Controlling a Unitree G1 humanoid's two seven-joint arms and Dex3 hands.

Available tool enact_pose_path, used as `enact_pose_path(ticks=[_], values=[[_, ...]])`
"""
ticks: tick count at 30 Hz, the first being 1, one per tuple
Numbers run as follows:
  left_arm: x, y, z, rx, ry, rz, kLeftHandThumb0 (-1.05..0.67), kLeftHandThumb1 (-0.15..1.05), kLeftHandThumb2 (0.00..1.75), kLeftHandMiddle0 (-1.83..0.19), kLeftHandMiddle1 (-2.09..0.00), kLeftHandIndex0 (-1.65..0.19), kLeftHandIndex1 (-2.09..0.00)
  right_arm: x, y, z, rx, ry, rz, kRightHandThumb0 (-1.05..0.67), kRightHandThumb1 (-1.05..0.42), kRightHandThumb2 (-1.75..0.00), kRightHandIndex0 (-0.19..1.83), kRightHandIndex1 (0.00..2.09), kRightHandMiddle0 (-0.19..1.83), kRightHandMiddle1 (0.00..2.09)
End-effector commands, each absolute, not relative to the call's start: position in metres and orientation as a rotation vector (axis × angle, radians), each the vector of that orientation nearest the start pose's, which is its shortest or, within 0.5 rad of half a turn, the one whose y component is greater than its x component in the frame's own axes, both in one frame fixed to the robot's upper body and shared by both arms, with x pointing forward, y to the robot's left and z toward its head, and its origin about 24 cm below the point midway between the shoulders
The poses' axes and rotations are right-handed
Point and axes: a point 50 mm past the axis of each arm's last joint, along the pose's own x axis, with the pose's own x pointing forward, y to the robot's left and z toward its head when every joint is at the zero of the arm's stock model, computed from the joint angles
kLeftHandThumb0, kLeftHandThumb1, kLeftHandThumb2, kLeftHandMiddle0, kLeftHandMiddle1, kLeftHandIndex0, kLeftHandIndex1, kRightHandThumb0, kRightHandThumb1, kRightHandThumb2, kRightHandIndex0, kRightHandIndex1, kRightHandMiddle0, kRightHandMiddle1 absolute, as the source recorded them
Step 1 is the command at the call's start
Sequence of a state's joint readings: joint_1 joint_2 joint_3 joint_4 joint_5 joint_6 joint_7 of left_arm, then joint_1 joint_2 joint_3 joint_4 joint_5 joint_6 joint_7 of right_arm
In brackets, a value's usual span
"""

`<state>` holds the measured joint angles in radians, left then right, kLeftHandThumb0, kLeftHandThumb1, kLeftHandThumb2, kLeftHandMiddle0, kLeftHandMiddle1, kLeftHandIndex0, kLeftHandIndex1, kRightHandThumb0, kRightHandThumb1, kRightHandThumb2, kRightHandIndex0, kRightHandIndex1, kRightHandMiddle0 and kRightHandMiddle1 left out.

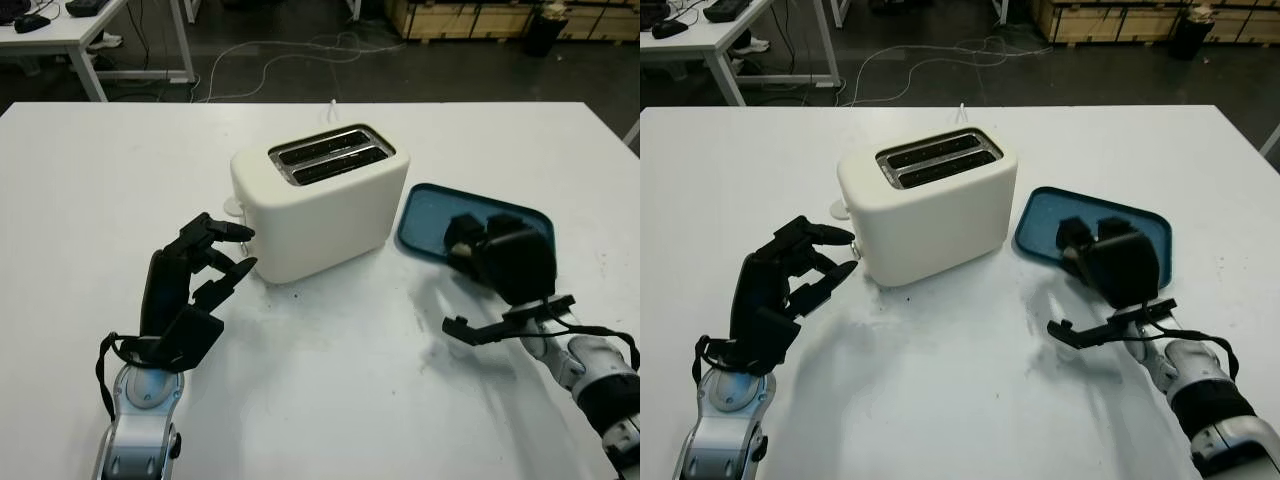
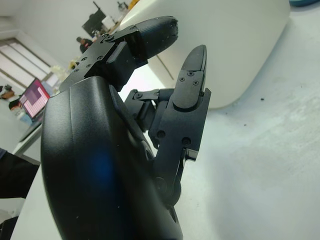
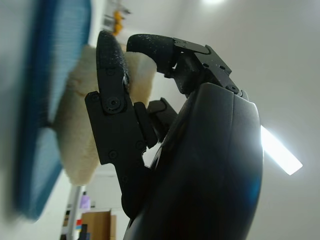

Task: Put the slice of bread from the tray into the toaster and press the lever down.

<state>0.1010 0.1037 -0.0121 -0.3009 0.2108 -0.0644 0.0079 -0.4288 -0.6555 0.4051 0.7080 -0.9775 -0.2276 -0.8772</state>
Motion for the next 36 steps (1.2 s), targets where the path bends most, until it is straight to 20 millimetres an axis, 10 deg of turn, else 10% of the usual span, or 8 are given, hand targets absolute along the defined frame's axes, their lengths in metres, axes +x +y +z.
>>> enact_pose_path(ticks=[1, 31, 36], values=[[0.23, 0.164, 0.095, 0.33, -0.272, 0.01, -0.23, 0.92, 0.15, -0.62, -1.51, -0.53, -1.04, 0.309, -0.24, 0.068, -1.606, -0.654, -0.194, -0.48, -0.92, -0.4, 0.85, 1.75, 0.47, 1.75], [0.23, 0.161, 0.095, 0.329, -0.265, 0.01, -0.22, 0.92, 0.15, -0.61, -1.48, -0.54, -1.03, 0.358, -0.249, 0.198, -0.898, -0.672, -0.025, -0.47, -0.92, -0.14, 0.93, 1.75, 0.71, 1.74], [0.229, 0.163, 0.094, 0.327, -0.265, 0.014, -0.22, 0.92, 0.15, -0.62, -1.49, -0.54, -1.02, 0.352, -0.243, 0.193, -0.982, -0.646, 0.089, -0.48, -0.88, -0.03, 0.91, 1.51, 0.82, 1.3]])
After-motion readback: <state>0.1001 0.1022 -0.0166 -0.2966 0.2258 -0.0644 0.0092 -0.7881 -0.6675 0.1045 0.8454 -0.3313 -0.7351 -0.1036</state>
